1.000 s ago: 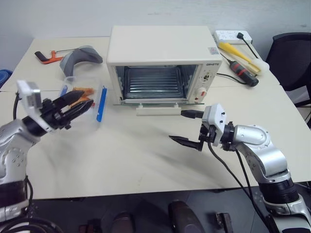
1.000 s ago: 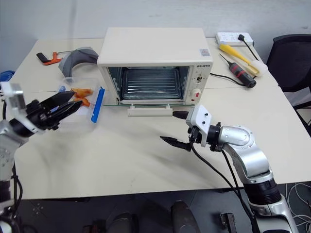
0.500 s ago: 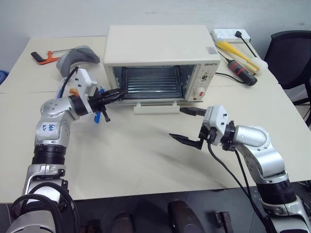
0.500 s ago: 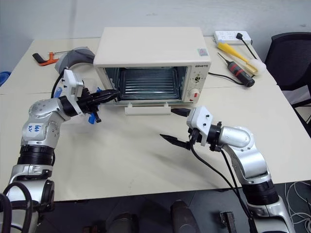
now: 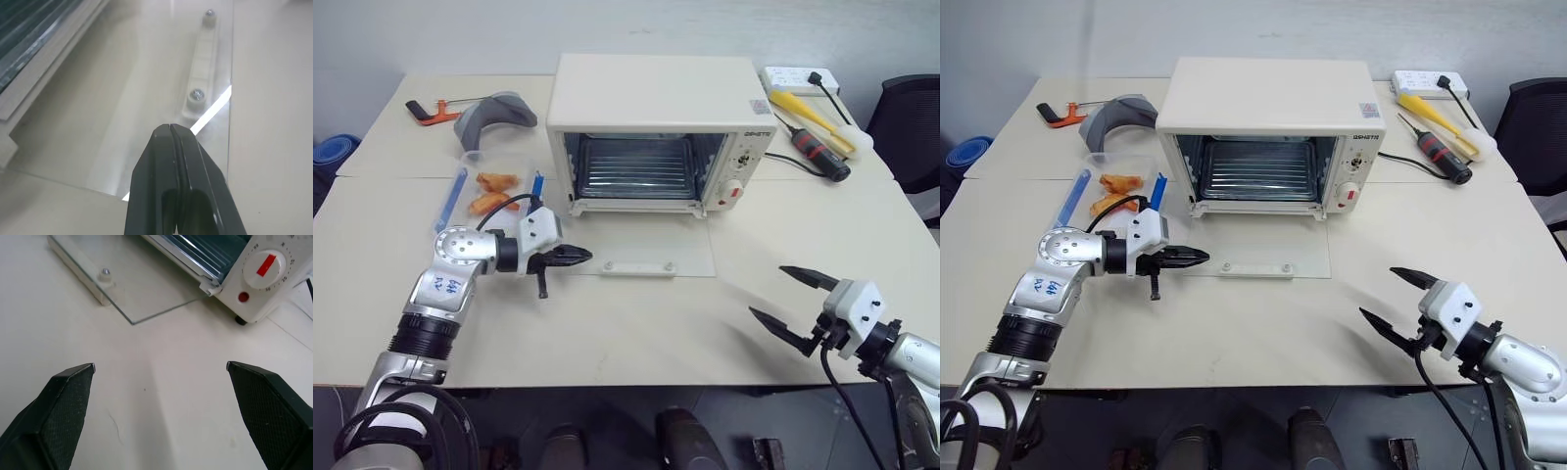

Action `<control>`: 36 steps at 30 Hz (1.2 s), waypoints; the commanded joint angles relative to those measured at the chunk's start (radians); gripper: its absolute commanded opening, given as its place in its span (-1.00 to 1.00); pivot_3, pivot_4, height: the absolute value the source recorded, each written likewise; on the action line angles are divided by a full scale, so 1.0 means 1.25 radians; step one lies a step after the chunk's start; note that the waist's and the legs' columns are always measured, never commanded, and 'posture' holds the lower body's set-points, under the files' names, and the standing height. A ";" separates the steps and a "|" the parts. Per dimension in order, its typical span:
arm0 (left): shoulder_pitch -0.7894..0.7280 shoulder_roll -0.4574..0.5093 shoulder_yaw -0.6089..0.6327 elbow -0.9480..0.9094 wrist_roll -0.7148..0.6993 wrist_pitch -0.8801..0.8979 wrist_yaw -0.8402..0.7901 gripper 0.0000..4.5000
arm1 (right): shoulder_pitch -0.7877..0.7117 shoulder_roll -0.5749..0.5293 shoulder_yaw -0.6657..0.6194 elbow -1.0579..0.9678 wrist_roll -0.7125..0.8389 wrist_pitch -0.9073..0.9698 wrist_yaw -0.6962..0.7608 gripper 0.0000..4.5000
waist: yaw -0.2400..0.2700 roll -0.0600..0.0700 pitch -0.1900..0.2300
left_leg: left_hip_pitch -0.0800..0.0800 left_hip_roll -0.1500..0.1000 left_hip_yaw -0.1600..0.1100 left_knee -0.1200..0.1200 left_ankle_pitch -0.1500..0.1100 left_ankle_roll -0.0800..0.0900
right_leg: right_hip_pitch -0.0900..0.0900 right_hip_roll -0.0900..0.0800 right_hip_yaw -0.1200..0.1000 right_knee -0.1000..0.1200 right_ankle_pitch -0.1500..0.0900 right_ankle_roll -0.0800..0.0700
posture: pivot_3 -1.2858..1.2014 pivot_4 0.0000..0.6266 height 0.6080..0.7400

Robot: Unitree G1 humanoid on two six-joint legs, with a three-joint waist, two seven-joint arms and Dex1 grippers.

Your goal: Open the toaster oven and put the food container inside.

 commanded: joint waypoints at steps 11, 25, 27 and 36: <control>0.398 0.047 0.463 -0.439 -0.300 0.251 0.122 0.03 | -0.200 0.046 0.147 -0.045 0.074 0.025 0.020 1.00 | -0.004 0.000 0.000 | 0.000 0.002 -0.002 -0.001 0.000 0.000 | -0.002 0.001 0.001 0.000 0.000 0.000 | 0.03 -0.52 1.00; 0.848 -0.111 0.908 -0.587 -0.400 0.417 0.392 1.00 | -0.311 0.127 0.198 0.070 0.147 -0.103 0.149 1.00 | 0.027 -0.006 -0.001 | 0.001 -0.003 -0.002 -0.001 -0.003 0.000 | 0.003 -0.008 -0.003 -0.004 0.000 0.000 | 0.03 -0.52 1.00; 0.786 -0.092 0.911 -0.630 -0.481 0.547 0.521 1.00 | -0.316 0.119 0.196 0.083 0.149 -0.102 0.157 1.00 | 0.035 -0.006 -0.001 | 0.001 -0.004 -0.003 -0.001 -0.003 0.000 | 0.004 -0.008 -0.004 -0.005 0.001 0.000 | 0.03 -0.52 1.00; 0.529 0.130 0.610 -0.574 -1.390 0.537 1.558 1.00 | -0.332 0.103 0.214 0.089 0.162 -0.084 0.200 1.00 | 0.021 -0.007 -0.001 | 0.001 -0.001 -0.012 -0.001 -0.003 0.001 | 0.004 -0.012 -0.003 -0.008 0.002 0.001 | 0.03 -0.52 1.00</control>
